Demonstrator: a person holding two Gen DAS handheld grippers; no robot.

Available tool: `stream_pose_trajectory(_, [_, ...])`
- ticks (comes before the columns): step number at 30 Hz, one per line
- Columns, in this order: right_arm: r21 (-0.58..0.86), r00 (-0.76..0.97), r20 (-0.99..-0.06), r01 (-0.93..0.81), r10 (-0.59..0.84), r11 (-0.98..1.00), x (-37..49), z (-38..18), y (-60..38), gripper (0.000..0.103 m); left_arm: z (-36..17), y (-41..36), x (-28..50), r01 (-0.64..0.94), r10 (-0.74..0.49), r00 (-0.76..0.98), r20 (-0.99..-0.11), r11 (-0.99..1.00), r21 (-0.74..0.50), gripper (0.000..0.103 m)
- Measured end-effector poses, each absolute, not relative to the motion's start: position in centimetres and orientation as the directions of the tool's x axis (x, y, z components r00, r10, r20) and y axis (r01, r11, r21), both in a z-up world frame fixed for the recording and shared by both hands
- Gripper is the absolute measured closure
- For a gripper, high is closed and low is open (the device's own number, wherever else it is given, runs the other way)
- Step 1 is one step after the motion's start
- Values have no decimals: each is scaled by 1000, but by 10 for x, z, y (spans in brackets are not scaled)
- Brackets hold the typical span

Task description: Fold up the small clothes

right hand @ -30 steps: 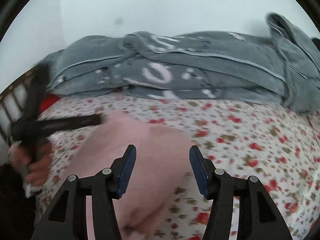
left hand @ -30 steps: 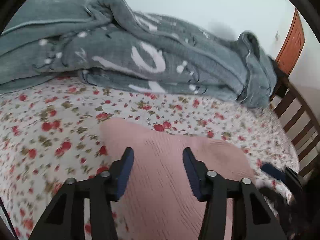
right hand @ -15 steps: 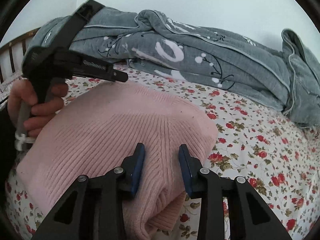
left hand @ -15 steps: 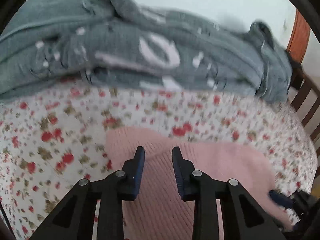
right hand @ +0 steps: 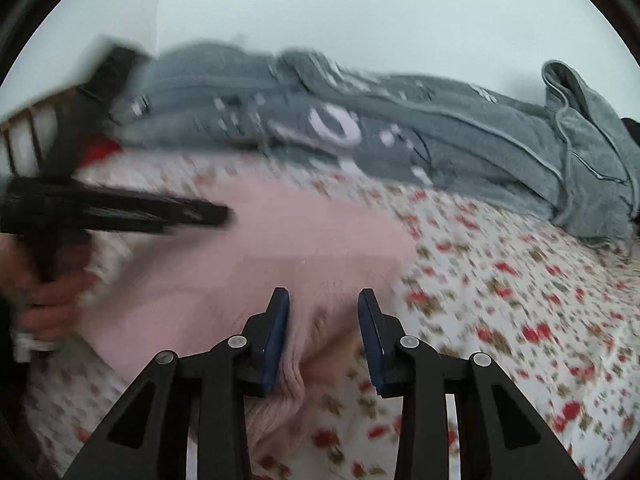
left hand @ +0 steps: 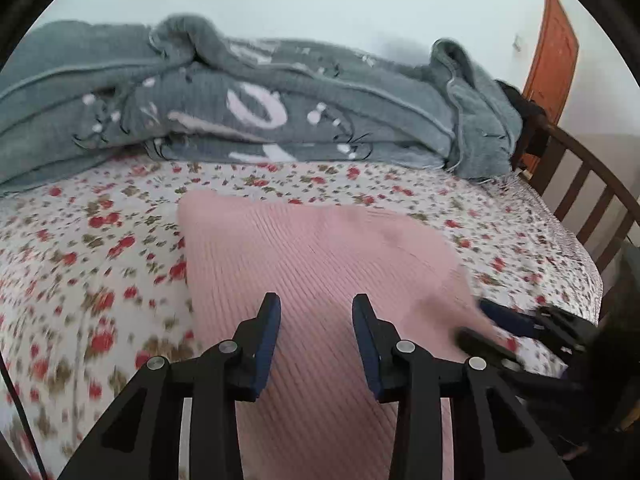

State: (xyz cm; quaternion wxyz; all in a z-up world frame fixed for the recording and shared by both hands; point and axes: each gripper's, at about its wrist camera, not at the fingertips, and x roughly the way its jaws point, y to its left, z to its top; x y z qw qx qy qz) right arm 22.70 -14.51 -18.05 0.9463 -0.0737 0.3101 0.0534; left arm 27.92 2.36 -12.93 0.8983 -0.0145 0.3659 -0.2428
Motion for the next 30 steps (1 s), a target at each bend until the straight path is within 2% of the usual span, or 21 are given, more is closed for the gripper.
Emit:
stream_pose_trajectory(3, [-82,809,-586,-129,57,988,219,-174,-148,69,-127,25,253,423,-444,630,-637,884,-198,62])
stream_pose_trajectory(6, [-24,843,-529,-126,94,992,204,-157,-149,69,-137,17,236,408,-366,669,-647,909,-92,61])
stream_pose_trajectory(9, [-23,850,-513,-156,122,987,197,-154,-143,69,-150,13,227,372,-312,696,-646,927,-47,60])
stream_pose_trajectory(14, [28,829,-539,-159,149,987,201,-169,-147,69,-152,15,223,354,-304,712,-633,934,-50,60])
stream_pose_trajectory(17, [79,770,-617,-142,161,987,217,-189,-156,69,-156,13,218,344,-285,731,-620,939,-27,59])
stream_pose_trajectory(19, [142,765,-613,-136,195,980,217,-182,-166,68,-156,9,212,332,-259,747,-612,943,5,59])
stream_pose_trajectory(21, [138,771,-609,-126,184,982,212,-175,-168,68,-154,7,205,328,-245,752,-612,944,25,59])
stream_pose_trajectory(25, [99,792,-590,-122,157,988,199,-164,-168,68,-145,20,192,300,-241,761,-602,954,-3,58])
stream_pose_trajectory(29, [125,795,-585,-108,161,986,194,-163,-177,68,-147,44,188,249,-255,749,-612,964,-97,58])
stream_pose_trajectory(30, [140,791,-588,-106,169,984,195,-165,-179,68,-154,48,191,252,-273,720,-637,959,-127,56])
